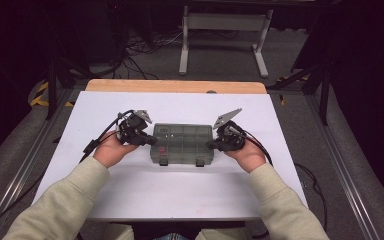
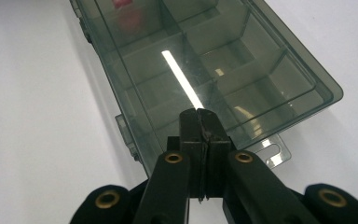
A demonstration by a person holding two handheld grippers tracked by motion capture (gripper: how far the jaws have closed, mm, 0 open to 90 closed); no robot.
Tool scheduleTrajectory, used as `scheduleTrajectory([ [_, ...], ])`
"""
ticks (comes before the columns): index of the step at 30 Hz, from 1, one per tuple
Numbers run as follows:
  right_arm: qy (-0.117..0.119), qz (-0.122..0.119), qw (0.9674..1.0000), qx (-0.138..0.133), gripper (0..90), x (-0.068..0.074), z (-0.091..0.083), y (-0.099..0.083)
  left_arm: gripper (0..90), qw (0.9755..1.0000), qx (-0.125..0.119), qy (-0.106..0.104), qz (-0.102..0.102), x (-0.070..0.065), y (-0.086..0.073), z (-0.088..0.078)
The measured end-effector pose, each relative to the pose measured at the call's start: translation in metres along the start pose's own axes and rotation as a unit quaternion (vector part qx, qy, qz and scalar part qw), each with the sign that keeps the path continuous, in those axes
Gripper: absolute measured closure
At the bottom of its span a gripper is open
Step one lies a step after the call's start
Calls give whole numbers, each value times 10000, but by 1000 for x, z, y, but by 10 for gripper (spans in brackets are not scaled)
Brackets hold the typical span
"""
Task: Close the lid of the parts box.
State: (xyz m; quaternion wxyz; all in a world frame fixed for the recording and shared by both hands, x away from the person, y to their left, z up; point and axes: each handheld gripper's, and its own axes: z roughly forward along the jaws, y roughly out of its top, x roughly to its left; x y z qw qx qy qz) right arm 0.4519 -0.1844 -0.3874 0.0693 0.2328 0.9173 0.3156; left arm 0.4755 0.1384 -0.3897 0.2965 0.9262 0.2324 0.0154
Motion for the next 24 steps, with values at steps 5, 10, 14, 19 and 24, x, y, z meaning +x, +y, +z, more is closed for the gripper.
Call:
scheduleTrajectory([
  [5,22,-9,10000,63,900,0,2,0,873,10000,92,-25,9,0,0,2],
  [10,36,-27,10000,88,898,1,3,-1,872,9999,111,-63,21,0,0,3],
  [14,39,-22,9999,118,895,1,4,-1,873,9997,218,-51,43,-1,0,5],
  [19,10,-89,9997,224,890,2,8,-1,875,9997,249,-30,79,-2,0,7],
  [24,-5,-111,9997,222,887,3,8,-1,874,9997,249,-19,81,-2,0,7],
])
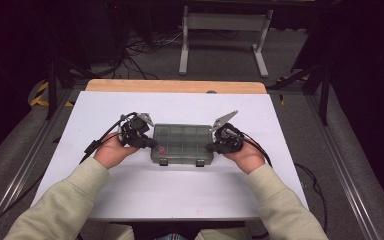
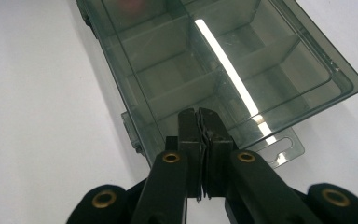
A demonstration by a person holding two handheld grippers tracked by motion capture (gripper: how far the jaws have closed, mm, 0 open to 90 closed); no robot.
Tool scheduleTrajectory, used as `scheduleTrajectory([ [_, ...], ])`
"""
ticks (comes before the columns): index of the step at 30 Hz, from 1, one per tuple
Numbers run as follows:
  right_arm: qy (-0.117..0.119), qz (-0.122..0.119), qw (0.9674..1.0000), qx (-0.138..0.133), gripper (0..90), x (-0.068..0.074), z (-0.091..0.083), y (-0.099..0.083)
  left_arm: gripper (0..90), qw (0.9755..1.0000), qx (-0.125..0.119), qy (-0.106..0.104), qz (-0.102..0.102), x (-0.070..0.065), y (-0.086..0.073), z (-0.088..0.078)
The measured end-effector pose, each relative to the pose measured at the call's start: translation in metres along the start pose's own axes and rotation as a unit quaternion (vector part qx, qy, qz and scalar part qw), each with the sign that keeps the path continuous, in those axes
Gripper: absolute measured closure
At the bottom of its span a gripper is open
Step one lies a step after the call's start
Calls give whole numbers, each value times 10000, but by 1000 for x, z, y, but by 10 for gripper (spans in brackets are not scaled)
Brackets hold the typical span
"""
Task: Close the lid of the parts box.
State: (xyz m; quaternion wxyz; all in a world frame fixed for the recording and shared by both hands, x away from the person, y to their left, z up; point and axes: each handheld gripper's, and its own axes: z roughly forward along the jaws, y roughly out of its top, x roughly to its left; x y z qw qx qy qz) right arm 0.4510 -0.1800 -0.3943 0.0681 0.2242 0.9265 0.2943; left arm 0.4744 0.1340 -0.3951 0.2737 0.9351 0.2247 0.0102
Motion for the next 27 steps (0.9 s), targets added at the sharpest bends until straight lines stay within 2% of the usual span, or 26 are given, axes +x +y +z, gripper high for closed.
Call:
scheduleTrajectory([
  [7,-4,3,10000,-6,875,1,-1,0,844,10000,-50,59,28,-3,0,-1],
  [10,12,27,9999,-102,858,2,-4,1,800,9999,-93,55,66,-4,0,-2],
  [13,26,6,9998,-196,802,2,-7,2,719,9998,-191,2,58,-5,0,-6],
  [17,36,1,9995,-316,665,3,-9,3,550,9992,-386,-76,-31,-6,0,-9],
  [20,-102,31,9990,-438,484,4,-12,4,387,9988,-494,-34,-31,-7,0,-11],
  [22,-136,73,9985,-516,407,4,-14,4,295,9984,-567,-72,-34,-7,0,-12],
  [27,-197,109,9972,-710,250,4,-19,3,169,9973,-682,-268,-57,-8,0,-17],
])
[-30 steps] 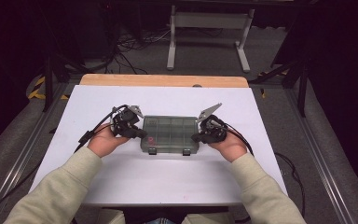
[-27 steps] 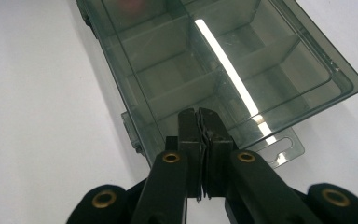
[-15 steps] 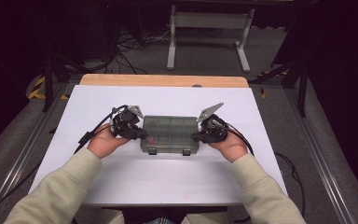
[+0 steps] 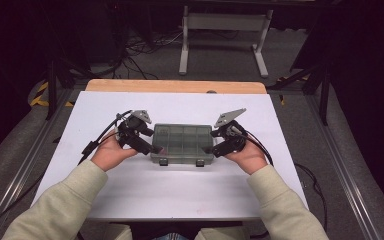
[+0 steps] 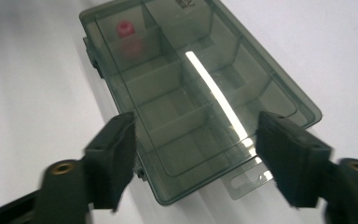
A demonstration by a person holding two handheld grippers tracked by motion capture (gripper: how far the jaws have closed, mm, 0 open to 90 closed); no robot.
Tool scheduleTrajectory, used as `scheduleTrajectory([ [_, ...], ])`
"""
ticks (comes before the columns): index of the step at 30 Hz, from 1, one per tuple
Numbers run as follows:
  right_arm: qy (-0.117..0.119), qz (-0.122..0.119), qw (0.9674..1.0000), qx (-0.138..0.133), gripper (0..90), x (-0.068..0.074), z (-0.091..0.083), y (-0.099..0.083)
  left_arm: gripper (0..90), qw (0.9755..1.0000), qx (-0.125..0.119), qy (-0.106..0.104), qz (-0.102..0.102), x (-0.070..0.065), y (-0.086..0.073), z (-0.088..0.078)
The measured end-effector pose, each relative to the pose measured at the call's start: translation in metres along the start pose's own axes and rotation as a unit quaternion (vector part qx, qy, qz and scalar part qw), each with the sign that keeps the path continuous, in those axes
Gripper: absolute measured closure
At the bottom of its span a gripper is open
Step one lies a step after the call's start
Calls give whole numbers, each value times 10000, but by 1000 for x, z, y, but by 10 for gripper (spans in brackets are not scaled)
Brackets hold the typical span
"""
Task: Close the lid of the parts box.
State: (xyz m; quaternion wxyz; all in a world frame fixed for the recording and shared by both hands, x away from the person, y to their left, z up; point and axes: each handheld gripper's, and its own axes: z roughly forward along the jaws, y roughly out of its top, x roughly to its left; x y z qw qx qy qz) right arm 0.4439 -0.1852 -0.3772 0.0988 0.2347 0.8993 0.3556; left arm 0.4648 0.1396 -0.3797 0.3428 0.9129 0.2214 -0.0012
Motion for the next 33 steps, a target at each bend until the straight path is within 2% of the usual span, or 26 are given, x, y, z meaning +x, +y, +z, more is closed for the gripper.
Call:
scheduleTrajectory([
  [3,-24,-32,9999,-128,163,1,-3,0,90,9999,-107,-50,-45,-1,-1,-4],
  [6,-46,-87,9996,-253,124,4,-7,1,52,9996,-289,-28,-64,-2,-4,-10],
  [16,-10,-231,9980,-596,92,12,-20,2,29,9977,-647,125,-134,-6,-19,-27],
  [17,-8,-234,9977,-635,89,13,-21,2,30,9967,-785,154,-135,-7,-23,-32],
  [22,-74,-273,9966,-775,82,17,-29,0,31,9944,-1021,253,-82,-11,-31,-41],
  [26,-125,-304,9947,-971,78,20,-35,-4,34,9911,-1280,347,-92,-14,-42,-48],
  [29,-196,-268,9931,-1121,75,21,-40,-12,33,9890,-1408,440,-72,-18,-52,-51],
  [30,-196,-268,9931,-1121,75,21,-40,-12,33,9890,-1408,440,-72,-18,-52,-51],
  [33,-238,-227,9915,-1258,70,23,-44,-18,32,9865,-1553,513,-63,-20,-60,-55],
])
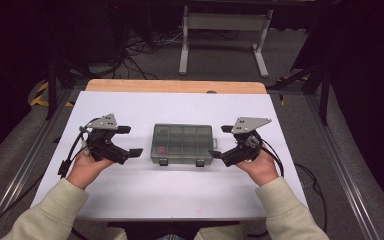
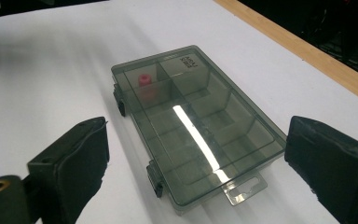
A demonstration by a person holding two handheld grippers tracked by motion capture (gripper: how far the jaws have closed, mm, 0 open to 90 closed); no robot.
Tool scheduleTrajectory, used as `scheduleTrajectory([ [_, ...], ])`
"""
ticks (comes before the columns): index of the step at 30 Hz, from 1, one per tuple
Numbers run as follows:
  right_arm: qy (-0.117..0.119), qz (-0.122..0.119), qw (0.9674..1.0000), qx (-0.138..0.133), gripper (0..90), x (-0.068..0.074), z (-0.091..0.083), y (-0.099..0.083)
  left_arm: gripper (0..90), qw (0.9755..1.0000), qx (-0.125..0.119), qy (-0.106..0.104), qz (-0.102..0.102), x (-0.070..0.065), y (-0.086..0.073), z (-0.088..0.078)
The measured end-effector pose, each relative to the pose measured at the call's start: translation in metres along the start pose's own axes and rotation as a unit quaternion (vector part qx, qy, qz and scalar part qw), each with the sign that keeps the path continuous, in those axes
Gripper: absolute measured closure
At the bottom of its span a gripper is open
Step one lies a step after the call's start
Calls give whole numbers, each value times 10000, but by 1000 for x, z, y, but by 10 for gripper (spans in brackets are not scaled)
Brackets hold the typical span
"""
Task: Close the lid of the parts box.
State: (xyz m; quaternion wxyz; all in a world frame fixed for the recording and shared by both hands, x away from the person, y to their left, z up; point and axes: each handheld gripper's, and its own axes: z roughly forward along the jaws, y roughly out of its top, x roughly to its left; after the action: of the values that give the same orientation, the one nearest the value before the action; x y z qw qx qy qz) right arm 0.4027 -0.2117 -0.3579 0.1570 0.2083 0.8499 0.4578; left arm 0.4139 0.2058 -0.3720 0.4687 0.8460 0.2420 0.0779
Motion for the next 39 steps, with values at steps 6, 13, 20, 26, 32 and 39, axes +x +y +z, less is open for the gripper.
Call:
scheduleTrajectory([
  [6,-164,-48,9996,-218,58,5,-8,-10,30,9989,-457,75,14,-3,-15,-12],
  [13,-249,11,9984,-512,42,10,-15,-25,31,9958,-890,203,74,-7,-31,-23],
  [20,-329,54,9965,-765,36,13,-22,-43,30,9926,-1173,291,113,-10,-48,-25],
  [26,-438,81,9944,-961,29,18,-24,-56,33,9923,-1142,465,61,-11,-62,-25],
  [32,-465,162,9937,-1005,25,21,-22,-71,31,9904,-1302,469,-19,-10,-77,-25],
  [39,-492,205,9937,-982,23,23,-20,-86,26,9895,-1372,450,-44,-9,-93,-24],
])
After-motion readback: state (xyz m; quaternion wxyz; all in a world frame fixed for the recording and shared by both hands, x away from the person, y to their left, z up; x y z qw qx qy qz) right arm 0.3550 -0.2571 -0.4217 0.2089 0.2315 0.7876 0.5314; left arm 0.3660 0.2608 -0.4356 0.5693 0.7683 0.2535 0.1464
